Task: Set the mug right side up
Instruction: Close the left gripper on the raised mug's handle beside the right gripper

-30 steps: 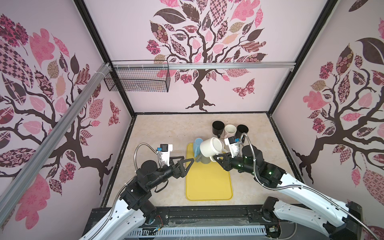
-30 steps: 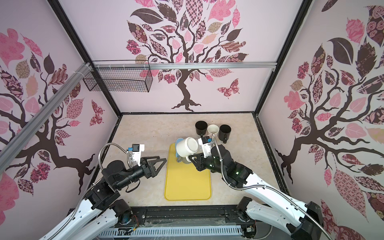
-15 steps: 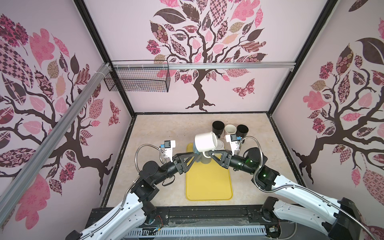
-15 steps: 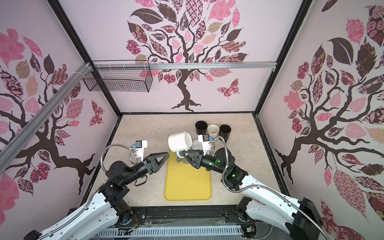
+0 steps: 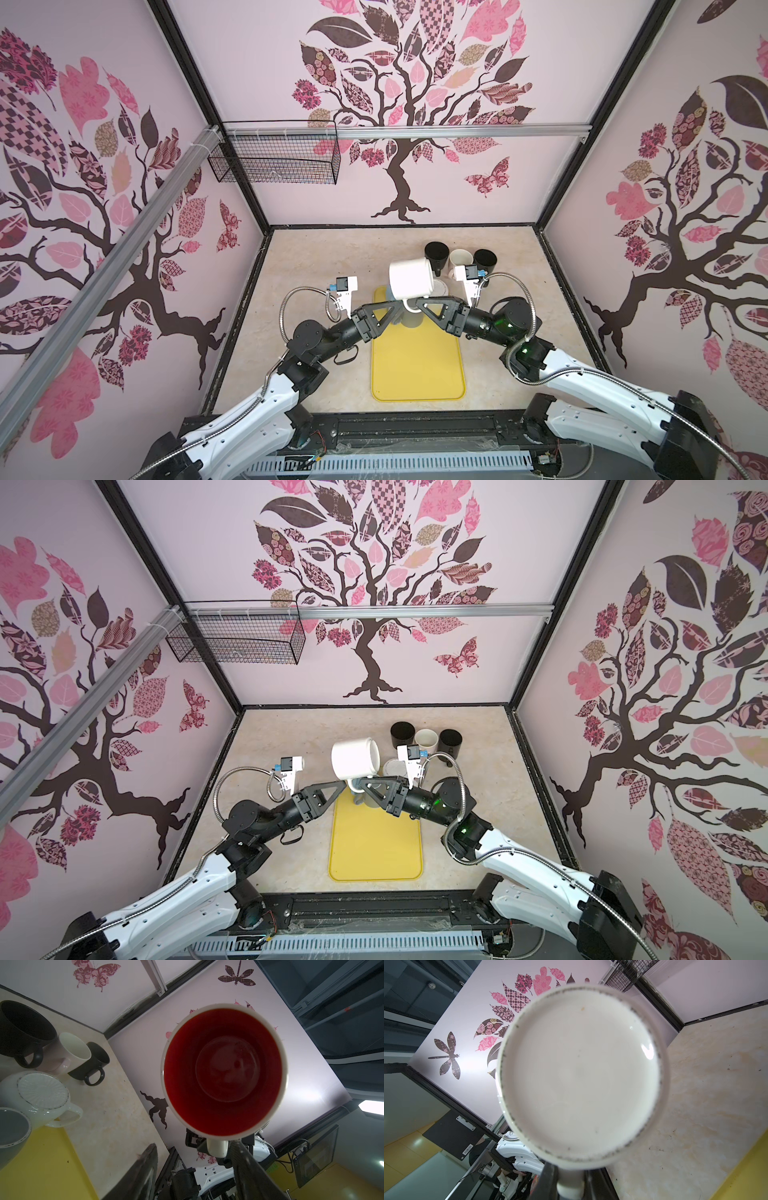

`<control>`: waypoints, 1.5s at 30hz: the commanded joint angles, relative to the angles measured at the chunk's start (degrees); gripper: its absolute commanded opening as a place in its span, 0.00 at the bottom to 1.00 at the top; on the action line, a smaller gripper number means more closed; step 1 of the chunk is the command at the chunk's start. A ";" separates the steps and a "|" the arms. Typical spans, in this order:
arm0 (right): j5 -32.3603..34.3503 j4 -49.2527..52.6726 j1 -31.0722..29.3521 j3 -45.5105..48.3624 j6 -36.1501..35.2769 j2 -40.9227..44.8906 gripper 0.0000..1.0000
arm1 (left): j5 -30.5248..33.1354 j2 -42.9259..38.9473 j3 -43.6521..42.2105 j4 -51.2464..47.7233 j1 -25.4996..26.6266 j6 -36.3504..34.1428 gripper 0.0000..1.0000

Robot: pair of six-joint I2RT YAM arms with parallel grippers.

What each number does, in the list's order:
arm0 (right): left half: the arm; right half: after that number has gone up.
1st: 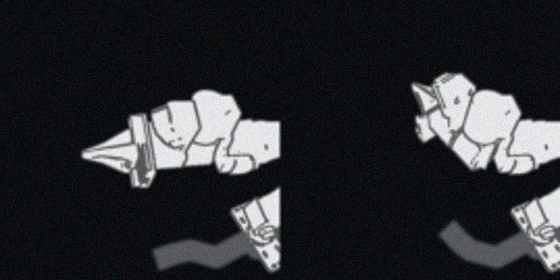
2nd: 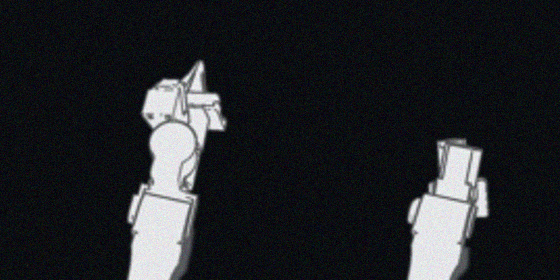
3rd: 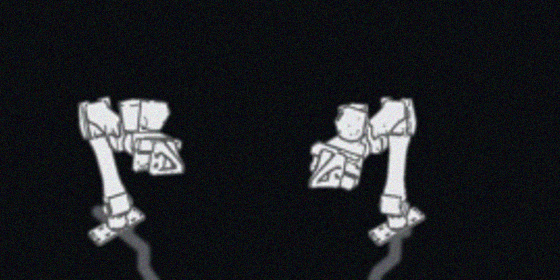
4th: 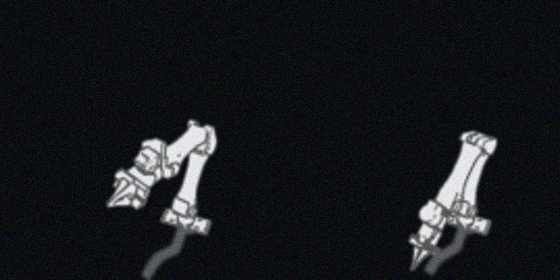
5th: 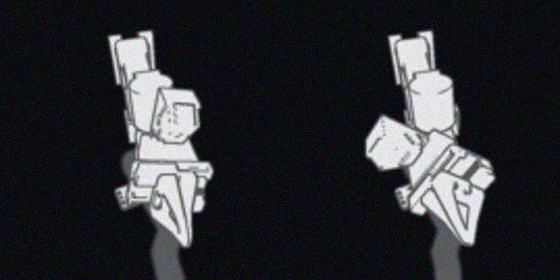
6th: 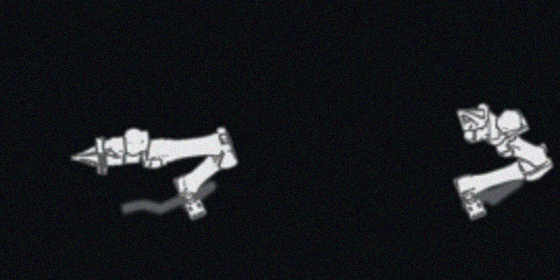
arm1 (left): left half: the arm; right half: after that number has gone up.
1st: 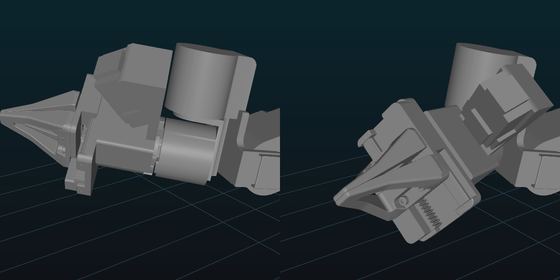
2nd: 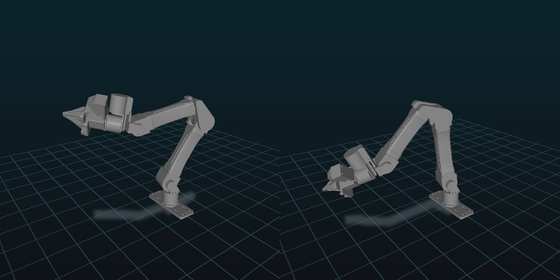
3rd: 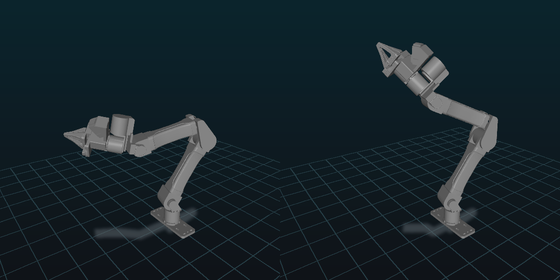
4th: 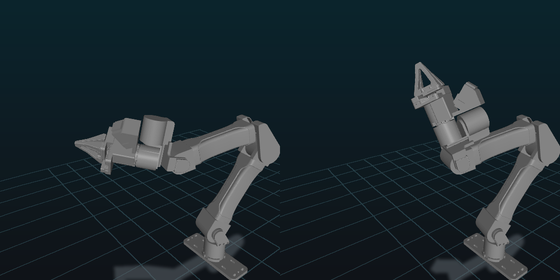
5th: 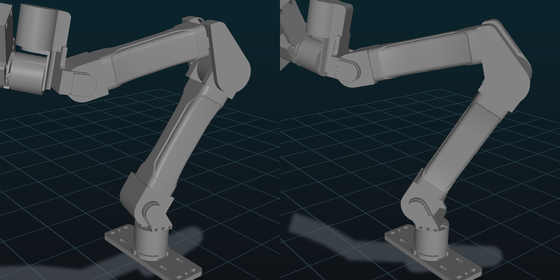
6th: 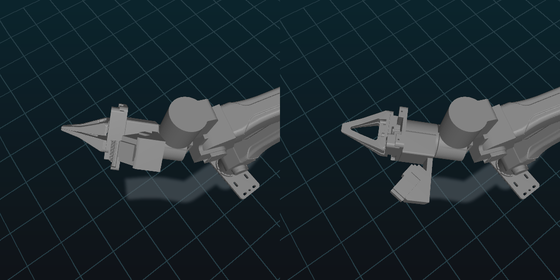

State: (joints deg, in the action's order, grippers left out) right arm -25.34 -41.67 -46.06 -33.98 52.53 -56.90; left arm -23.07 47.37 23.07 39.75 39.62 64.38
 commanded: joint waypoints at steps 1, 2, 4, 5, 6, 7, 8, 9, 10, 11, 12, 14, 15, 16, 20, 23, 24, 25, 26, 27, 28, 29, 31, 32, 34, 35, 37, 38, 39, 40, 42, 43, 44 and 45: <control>-1.61 -10.70 -0.30 -0.68 1.68 -0.77 0.00 | -0.75 0.31 -1.59 6.58 -0.26 2.68 0.58; -1.64 -10.57 -0.33 -0.80 1.66 -1.07 0.00 | -0.73 0.20 -1.54 6.93 -0.28 2.87 0.57; -1.85 -11.31 -0.31 -0.65 1.74 -1.70 0.00 | -0.92 0.03 -1.41 7.25 -0.23 3.04 0.57; -2.19 -11.84 -0.38 -0.73 2.01 -2.01 0.00 | -0.92 -0.09 -1.32 6.95 -0.27 3.03 0.56; -2.28 -12.37 -0.40 -0.72 2.18 -2.24 0.00 | -0.95 -0.09 -1.19 6.66 -0.23 3.03 0.56; -2.25 -13.25 -0.41 -0.58 2.31 -2.61 0.00 | -1.01 0.06 -1.08 6.69 -0.20 3.19 0.55; -2.38 -13.72 -0.38 -0.63 2.39 -2.91 0.00 | -1.21 0.40 -1.10 7.02 -0.25 3.40 0.55; -2.43 -14.08 -0.37 -0.65 2.36 -3.25 0.00 | -1.51 0.95 -1.11 7.83 -0.17 3.85 0.54; -2.38 -14.61 -0.49 -0.71 2.26 -3.47 0.00 | -1.82 1.63 -1.14 9.19 -0.24 4.40 0.54; -2.59 -14.96 -0.52 -0.81 2.21 -3.77 0.00 | -1.97 2.25 -1.38 10.49 -0.21 5.14 0.54; -2.95 -15.31 -0.60 -1.02 2.16 -4.15 0.00 | -2.06 2.83 -1.58 12.00 -0.24 5.71 0.53; -3.65 -15.18 -0.77 -1.45 2.04 -4.90 0.00 | -2.07 3.76 -1.80 13.51 -0.27 6.60 0.50; -3.83 -15.15 -0.95 -1.69 1.96 -5.27 0.00 | -2.02 4.15 -1.87 13.79 -0.30 6.80 0.49; -3.95 -15.36 -1.09 -1.71 1.76 -5.60 0.00 | -1.98 4.34 -1.98 14.03 -0.24 6.98 0.48; -3.58 -15.44 -1.97 -1.28 0.95 -6.20 0.00 | -1.89 4.59 -1.84 14.27 -0.32 6.90 0.39; -3.90 -16.37 -2.20 -0.82 0.49 -6.68 0.00 | -1.89 4.45 -1.71 14.12 -0.27 6.73 0.37; -4.08 -16.45 -2.27 -0.83 0.27 -6.97 0.00 | -1.89 4.32 -1.71 14.05 -0.28 6.75 0.37; -4.42 -16.63 -2.39 -0.83 0.37 -7.36 0.00 | -1.89 4.45 -1.67 14.13 -0.31 6.73 0.37; -4.53 -17.12 -2.49 -0.70 0.50 -7.74 0.00 | -1.89 4.48 -1.63 14.18 -0.28 6.73 0.36; -4.69 -17.75 -2.68 -0.65 0.67 -8.23 0.00 | -1.97 4.49 -1.49 14.28 -0.28 6.81 0.36; -4.99 -17.93 -2.74 -0.83 0.82 -8.79 0.00 | -2.14 4.49 -1.32 14.36 -0.28 6.81 0.36; -5.42 -18.14 -2.88 -1.10 1.01 -9.42 0.00 | -2.39 4.48 -1.15 14.36 -0.25 6.81 0.35; -5.38 -19.17 -3.34 -1.16 1.33 -10.43 0.00 | -2.29 4.30 -1.09 14.20 -0.31 6.81 0.33; -5.48 -19.17 -3.52 -1.28 1.33 -10.68 0.00 | -2.24 4.22 -1.10 14.03 -0.32 6.74 0.31; -4.93 -19.42 -3.80 -1.23 1.51 -11.12 0.00 | -2.12 3.94 -1.42 13.82 -0.28 6.75 0.27; -4.91 -19.63 -3.93 -1.26 1.40 -11.24 0.00 | -2.07 3.70 -1.60 13.74 -0.32 6.68 0.26; -5.06 -18.91 -4.03 -1.52 1.13 -11.26 0.00 | -1.89 3.37 -1.75 13.42 -0.32 6.55 0.19; -5.03 -18.83 -4.08 -1.45 1.06 -11.30 0.00 | -1.86 3.24 -1.80 13.41 -0.31 6.55 0.17; -5.06 -18.78 -4.13 -1.44 1.05 -11.30 0.00 | -1.89 3.10 -1.74 13.41 -0.32 6.47 0.14; -4.88 -18.42 -4.12 -1.34 1.06 -11.30 0.00 | -1.89 2.88 -1.71 13.25 -0.32 6.33 0.08; -4.59 -17.80 -4.17 -0.95 0.83 -11.09 0.00 | -1.98 2.47 -1.62 12.68 -0.32 5.90 0.00; -4.32 -17.35 -4.13 -0.90 0.56 -10.96 0.00 | -1.83 2.21 -1.54 11.98 -0.27 5.55 0.00; -3.92 -16.60 -4.15 -0.85 0.25 -10.78 0.00 | -1.57 1.79 -1.62 11.20 -0.32 5.19 0.00; -3.32 -15.09 -4.12 -0.90 -0.30 -10.64 0.00 | -1.22 1.26 -1.59 9.90 -0.33 4.53 0.00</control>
State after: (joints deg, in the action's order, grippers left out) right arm -26.68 -57.60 -49.04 -33.28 54.89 -67.51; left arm -25.78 50.26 22.04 48.69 39.42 69.91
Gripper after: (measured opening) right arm 0.185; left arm 0.167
